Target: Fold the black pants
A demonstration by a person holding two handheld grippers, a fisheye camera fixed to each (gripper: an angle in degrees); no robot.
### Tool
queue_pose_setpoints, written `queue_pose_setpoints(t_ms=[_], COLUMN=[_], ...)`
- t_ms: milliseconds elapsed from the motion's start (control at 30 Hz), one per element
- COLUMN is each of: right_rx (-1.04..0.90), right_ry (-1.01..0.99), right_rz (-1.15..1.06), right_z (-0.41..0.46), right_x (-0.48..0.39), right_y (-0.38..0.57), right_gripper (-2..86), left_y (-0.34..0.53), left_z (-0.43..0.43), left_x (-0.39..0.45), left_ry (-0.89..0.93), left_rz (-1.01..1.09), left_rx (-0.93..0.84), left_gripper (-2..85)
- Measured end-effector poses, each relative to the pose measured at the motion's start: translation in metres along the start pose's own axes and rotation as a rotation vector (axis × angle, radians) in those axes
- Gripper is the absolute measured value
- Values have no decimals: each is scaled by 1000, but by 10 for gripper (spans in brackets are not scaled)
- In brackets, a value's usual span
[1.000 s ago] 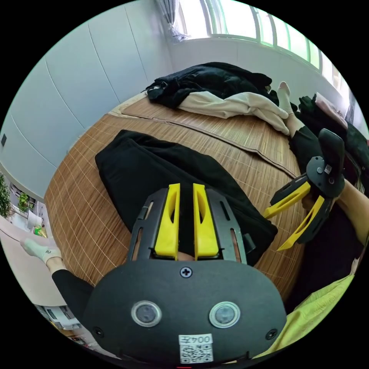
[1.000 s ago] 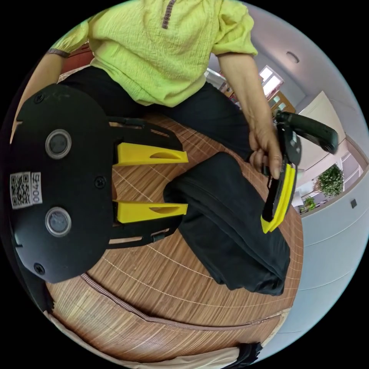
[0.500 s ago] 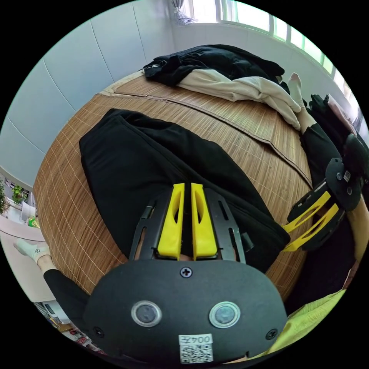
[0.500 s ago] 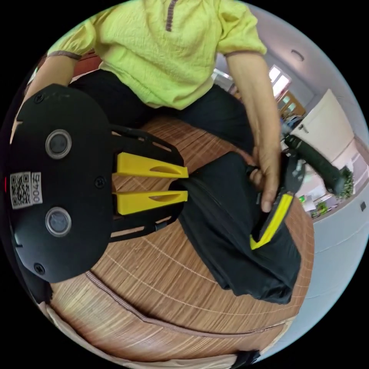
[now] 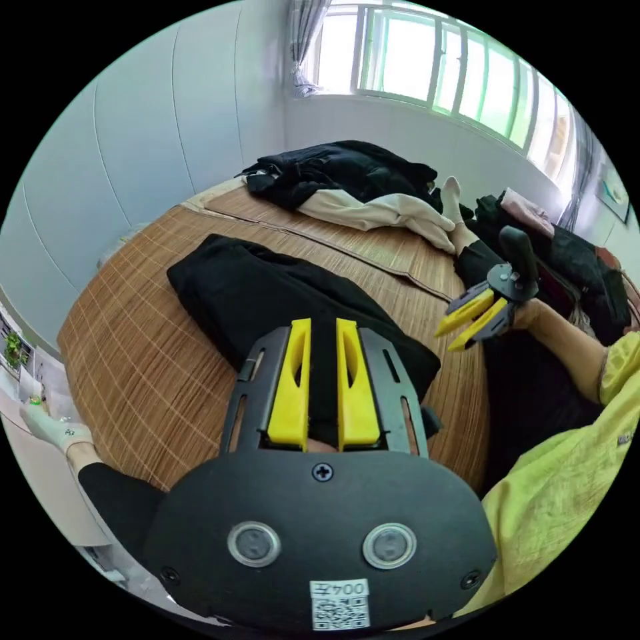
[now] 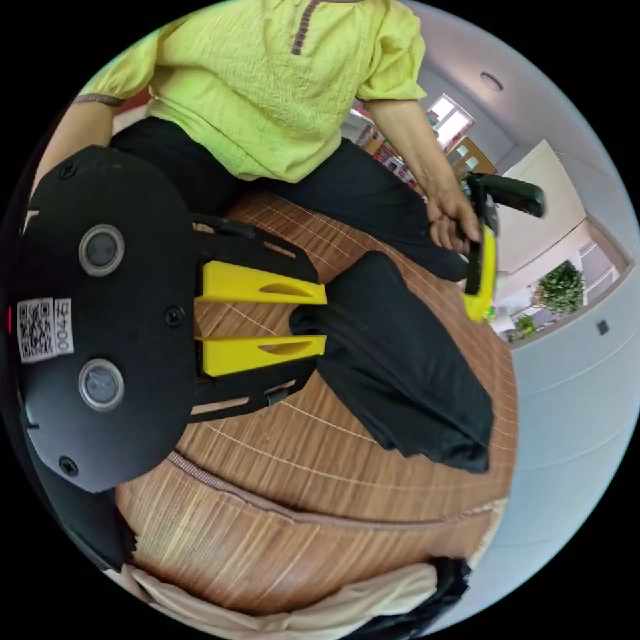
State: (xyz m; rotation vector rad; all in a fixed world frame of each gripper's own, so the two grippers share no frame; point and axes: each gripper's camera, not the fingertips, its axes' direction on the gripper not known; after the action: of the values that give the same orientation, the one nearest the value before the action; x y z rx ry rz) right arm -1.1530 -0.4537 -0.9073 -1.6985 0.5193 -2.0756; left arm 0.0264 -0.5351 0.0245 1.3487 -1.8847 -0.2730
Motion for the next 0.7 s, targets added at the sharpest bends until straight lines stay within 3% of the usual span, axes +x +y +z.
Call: queue_pose_setpoints(t_ms=[233,367,467,700], right_rx=[83,40,-1,123], right_ry=[209,255,339,74], right_rz=[20,74,69,248], right_z=[14,36,52,45], right_x=[-64,-67,-63,-14], right_y=[-12,-19,-13,16], right_gripper=[102,94,81,65], left_y=[101,109,112,120], left_z=[2,6,14,25], left_x=[33,44,34,-6], left_ry=[-48,-81,14,197], left_rz=[157,262,254,166], left_rx=[-292,-304,-288,-138], left_gripper=[134,142,144,136])
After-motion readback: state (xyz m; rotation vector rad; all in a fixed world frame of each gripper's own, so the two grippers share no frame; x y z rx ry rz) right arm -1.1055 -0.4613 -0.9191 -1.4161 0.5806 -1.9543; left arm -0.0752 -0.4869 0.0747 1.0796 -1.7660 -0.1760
